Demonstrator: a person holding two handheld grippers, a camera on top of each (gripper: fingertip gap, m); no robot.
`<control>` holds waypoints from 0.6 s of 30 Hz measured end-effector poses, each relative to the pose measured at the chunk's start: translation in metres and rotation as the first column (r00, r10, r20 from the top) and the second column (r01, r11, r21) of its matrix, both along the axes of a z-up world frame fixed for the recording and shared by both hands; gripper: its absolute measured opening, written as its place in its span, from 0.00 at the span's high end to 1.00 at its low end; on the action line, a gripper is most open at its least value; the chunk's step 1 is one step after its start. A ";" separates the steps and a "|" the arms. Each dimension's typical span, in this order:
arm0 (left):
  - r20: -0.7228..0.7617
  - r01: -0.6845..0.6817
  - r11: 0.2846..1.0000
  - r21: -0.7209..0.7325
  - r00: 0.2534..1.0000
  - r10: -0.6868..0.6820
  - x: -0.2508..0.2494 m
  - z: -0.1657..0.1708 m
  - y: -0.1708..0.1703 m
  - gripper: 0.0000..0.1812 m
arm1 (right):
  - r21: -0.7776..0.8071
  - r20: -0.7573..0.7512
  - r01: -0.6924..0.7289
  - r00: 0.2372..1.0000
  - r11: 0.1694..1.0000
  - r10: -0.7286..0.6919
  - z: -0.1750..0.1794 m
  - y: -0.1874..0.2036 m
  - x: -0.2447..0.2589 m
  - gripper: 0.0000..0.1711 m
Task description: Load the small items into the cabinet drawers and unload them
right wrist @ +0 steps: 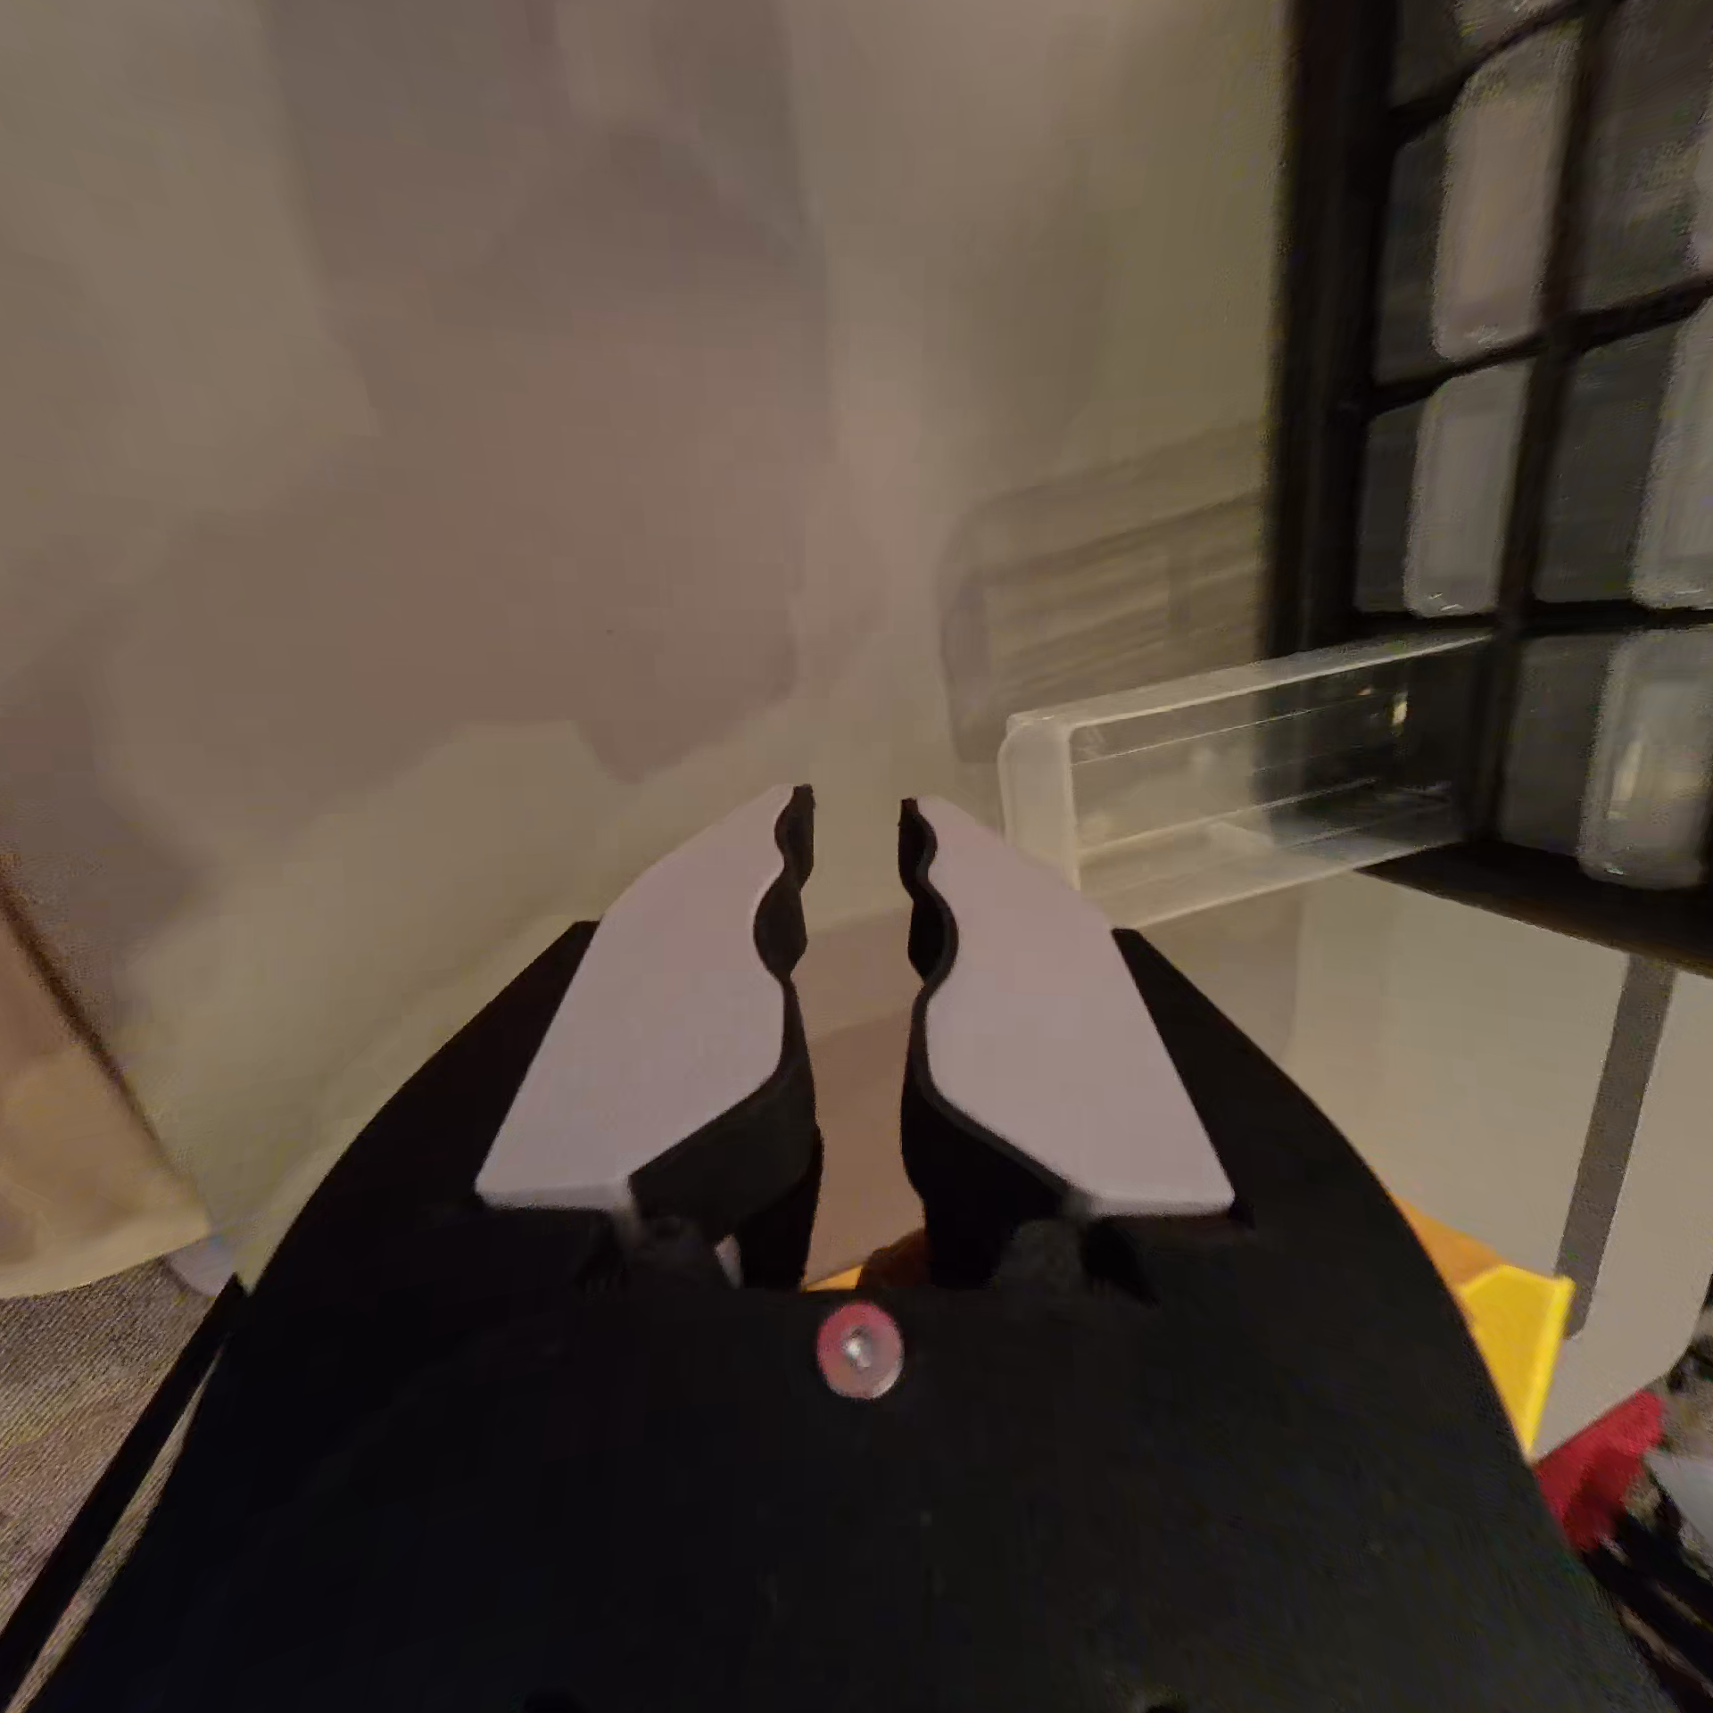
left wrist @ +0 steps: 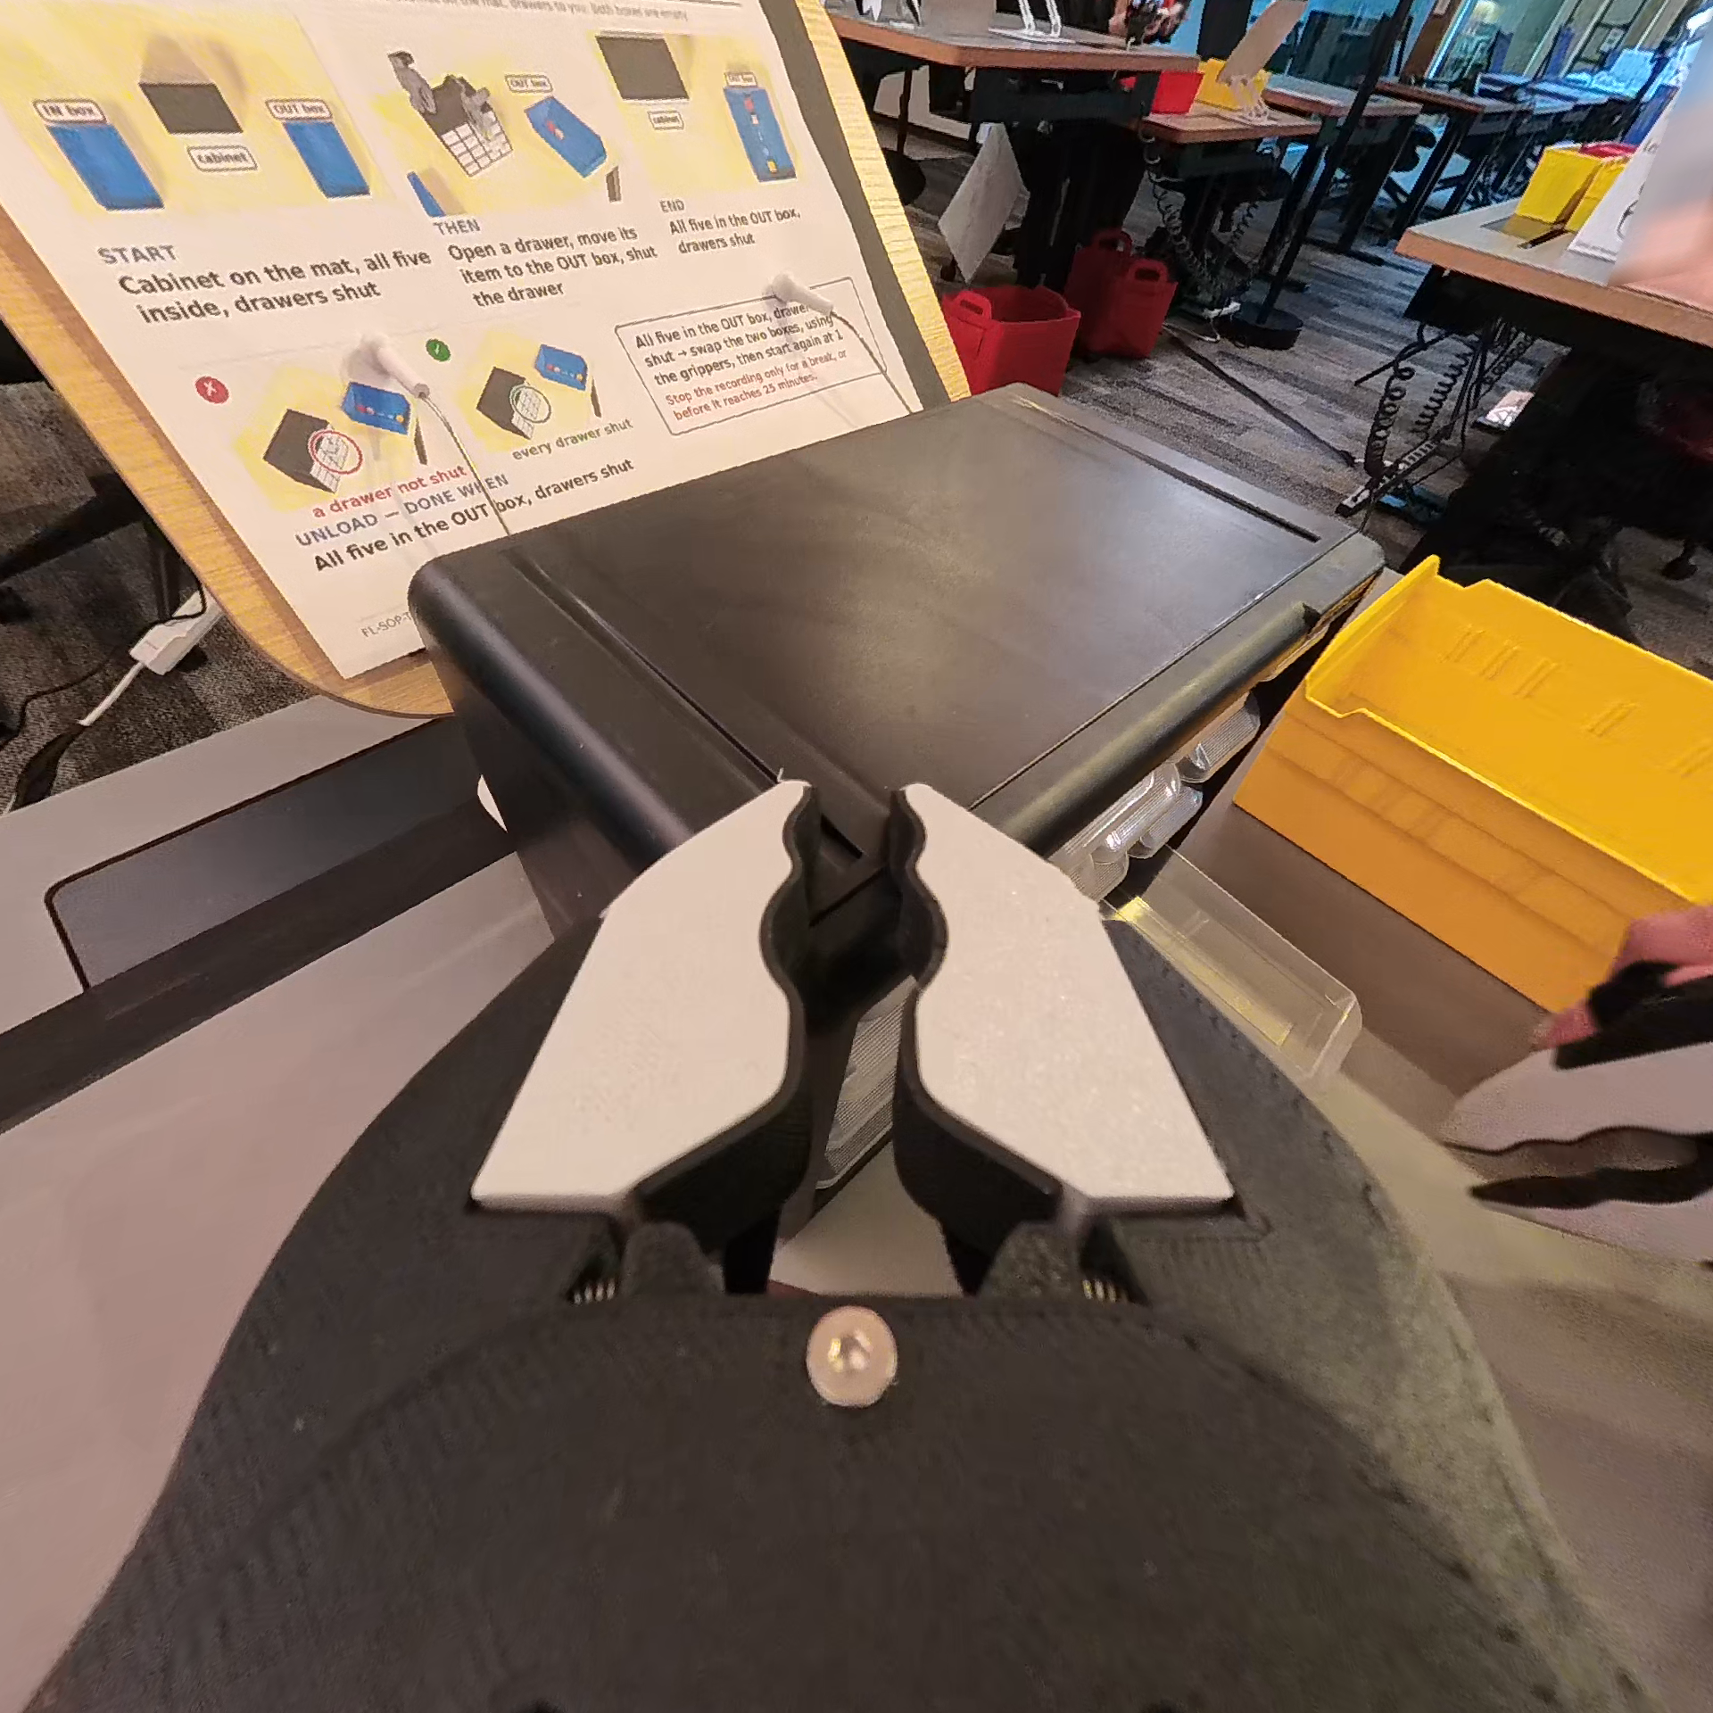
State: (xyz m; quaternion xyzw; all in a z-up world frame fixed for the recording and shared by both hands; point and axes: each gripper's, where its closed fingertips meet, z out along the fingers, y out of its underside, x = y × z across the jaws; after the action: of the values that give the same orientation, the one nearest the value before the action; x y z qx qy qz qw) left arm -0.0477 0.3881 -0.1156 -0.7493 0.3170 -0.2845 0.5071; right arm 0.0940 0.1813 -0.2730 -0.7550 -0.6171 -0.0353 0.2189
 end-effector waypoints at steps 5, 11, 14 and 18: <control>0.001 0.001 1.000 0.003 1.000 -0.001 0.000 0.000 0.000 0.92 | 0.083 0.091 0.113 0.989 0.990 -0.120 -0.027 0.031 0.009 0.92; 0.007 0.004 1.000 0.003 1.000 -0.004 0.000 0.000 0.000 0.92 | 0.187 0.077 0.193 0.975 0.963 -0.210 -0.009 0.060 0.016 0.94; 0.009 0.003 1.000 0.003 1.000 -0.003 0.000 0.000 0.000 0.92 | 0.182 0.065 0.191 0.976 0.965 -0.206 -0.005 0.064 0.011 0.95; 0.007 0.005 1.000 0.005 1.000 -0.005 0.000 0.000 0.000 0.91 | 0.006 0.079 0.155 0.985 0.988 -0.155 -0.021 0.035 0.006 0.95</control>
State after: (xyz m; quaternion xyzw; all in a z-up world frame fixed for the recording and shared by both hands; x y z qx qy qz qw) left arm -0.0476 0.3881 -0.1156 -0.7463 0.3177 -0.2875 0.5094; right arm 0.0996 0.2162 -0.2943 -0.7988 -0.5647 -0.0819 0.1908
